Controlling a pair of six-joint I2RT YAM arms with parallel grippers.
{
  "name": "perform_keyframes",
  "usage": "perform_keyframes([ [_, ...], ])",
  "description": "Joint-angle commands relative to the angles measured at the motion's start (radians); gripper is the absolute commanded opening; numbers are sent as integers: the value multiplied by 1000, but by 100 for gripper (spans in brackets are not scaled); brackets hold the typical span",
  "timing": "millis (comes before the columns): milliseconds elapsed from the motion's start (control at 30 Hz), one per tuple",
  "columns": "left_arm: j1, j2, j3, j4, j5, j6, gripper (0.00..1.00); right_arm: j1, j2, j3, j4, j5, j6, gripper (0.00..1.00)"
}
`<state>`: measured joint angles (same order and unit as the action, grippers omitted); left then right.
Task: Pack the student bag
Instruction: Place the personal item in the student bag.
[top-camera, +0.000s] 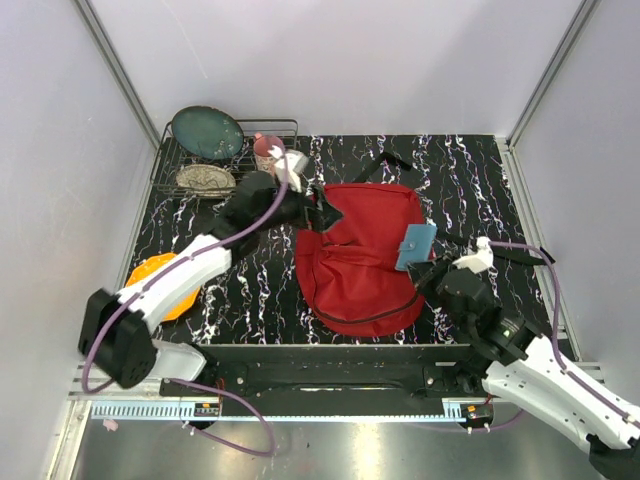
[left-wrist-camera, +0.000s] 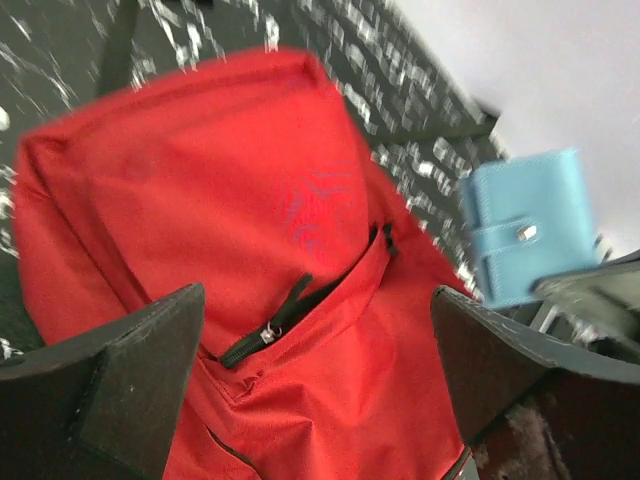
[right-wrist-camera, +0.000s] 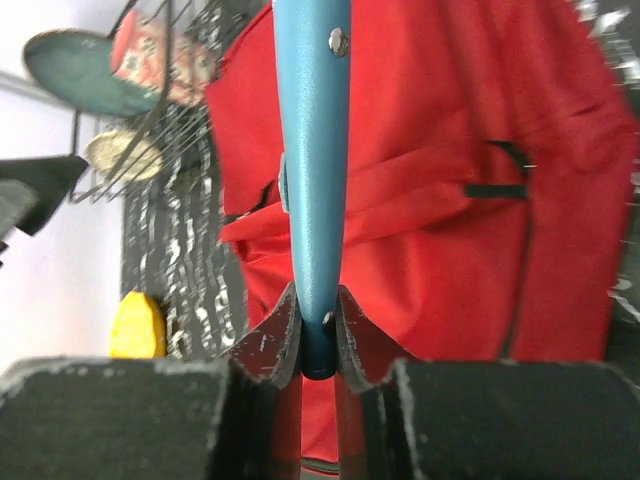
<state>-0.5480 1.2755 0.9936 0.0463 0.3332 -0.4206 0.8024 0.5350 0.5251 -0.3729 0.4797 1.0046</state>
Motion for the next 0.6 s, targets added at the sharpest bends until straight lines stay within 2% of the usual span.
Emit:
perform_keyframes([
  [0, -111, 193, 158, -221, -74, 160, 99, -2, -69, 56, -229, 230, 60, 0],
  [167, -220, 382, 370, -404, -206, 233, 99, -2, -154, 90, -322, 309, 55, 0],
  [267, -248, 458, 428, -454, -289, 237, 99, -3, -208, 95, -357, 330, 45, 0],
  [567, -254, 522, 456, -493, -460, 204, 99, -2, -267, 92, -417, 324, 65, 2],
])
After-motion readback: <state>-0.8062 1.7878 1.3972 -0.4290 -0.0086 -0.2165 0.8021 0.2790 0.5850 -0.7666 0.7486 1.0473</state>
